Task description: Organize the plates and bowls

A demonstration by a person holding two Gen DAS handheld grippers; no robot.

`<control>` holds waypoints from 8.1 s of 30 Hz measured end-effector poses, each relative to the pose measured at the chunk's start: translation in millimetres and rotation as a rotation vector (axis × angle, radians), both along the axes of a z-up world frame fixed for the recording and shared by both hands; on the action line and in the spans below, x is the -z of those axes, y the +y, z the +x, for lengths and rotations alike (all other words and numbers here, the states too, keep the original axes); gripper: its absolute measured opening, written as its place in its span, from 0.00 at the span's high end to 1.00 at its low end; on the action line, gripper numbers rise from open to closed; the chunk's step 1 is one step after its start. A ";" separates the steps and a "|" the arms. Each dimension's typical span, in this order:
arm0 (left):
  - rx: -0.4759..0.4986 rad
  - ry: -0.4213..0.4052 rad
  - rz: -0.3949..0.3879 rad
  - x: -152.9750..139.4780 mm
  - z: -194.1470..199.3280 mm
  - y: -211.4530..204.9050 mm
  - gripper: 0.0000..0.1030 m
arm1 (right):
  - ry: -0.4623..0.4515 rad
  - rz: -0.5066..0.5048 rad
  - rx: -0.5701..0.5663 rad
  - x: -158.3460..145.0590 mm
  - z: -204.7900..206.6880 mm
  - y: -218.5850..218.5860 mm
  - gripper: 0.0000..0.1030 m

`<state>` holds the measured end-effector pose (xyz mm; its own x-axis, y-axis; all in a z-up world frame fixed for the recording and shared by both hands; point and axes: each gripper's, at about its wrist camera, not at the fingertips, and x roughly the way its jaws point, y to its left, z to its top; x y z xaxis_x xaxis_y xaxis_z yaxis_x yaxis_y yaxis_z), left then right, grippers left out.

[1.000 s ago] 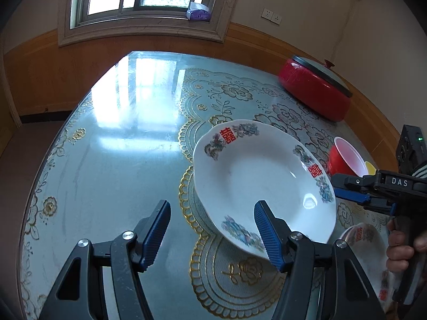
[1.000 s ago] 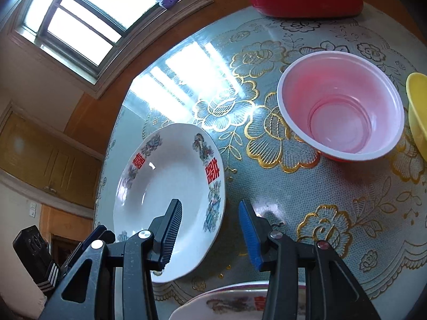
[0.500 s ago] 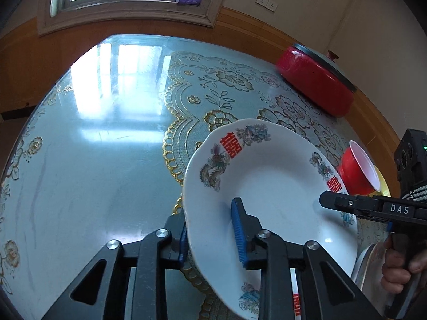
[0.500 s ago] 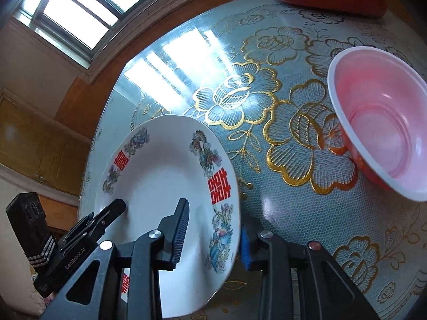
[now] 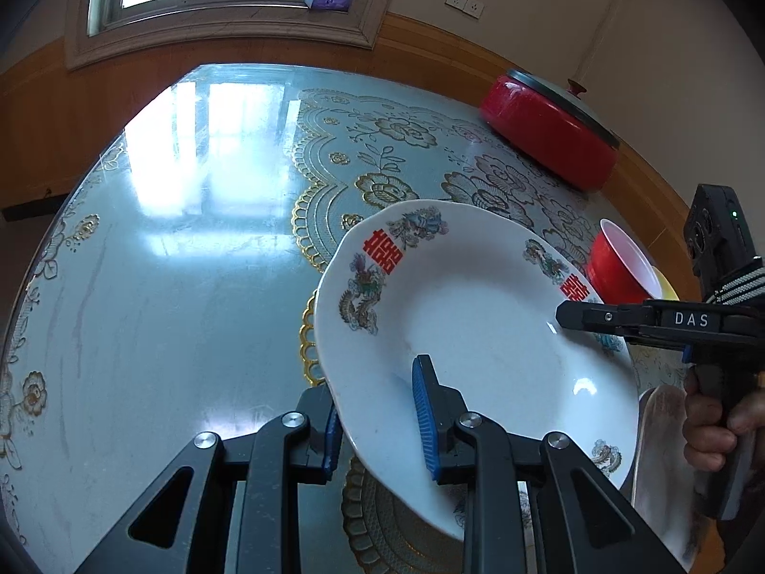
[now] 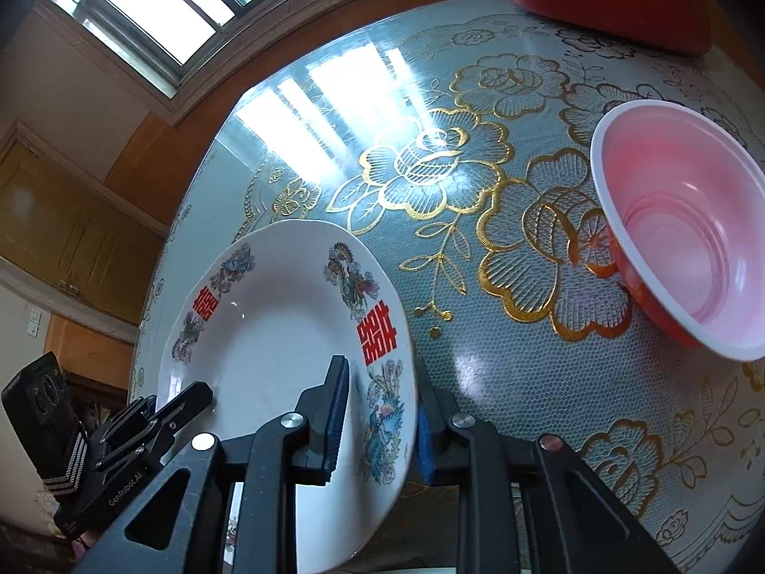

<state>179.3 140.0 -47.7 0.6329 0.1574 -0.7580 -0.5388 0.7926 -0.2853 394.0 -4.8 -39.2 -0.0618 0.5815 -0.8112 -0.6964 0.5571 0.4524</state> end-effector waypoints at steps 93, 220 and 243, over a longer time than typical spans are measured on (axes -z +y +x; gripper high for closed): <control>0.351 -0.037 -0.042 -34.3 -29.6 -214.7 0.71 | -0.144 0.073 0.162 -41.3 -72.8 -251.9 0.75; 0.469 -0.043 0.142 -76.4 134.8 -370.8 0.00 | -0.399 0.007 0.723 -72.1 14.7 -468.5 0.39; 0.436 0.057 0.004 -36.1 246.3 -394.7 0.54 | -0.132 0.088 0.555 -21.8 150.2 -466.2 0.61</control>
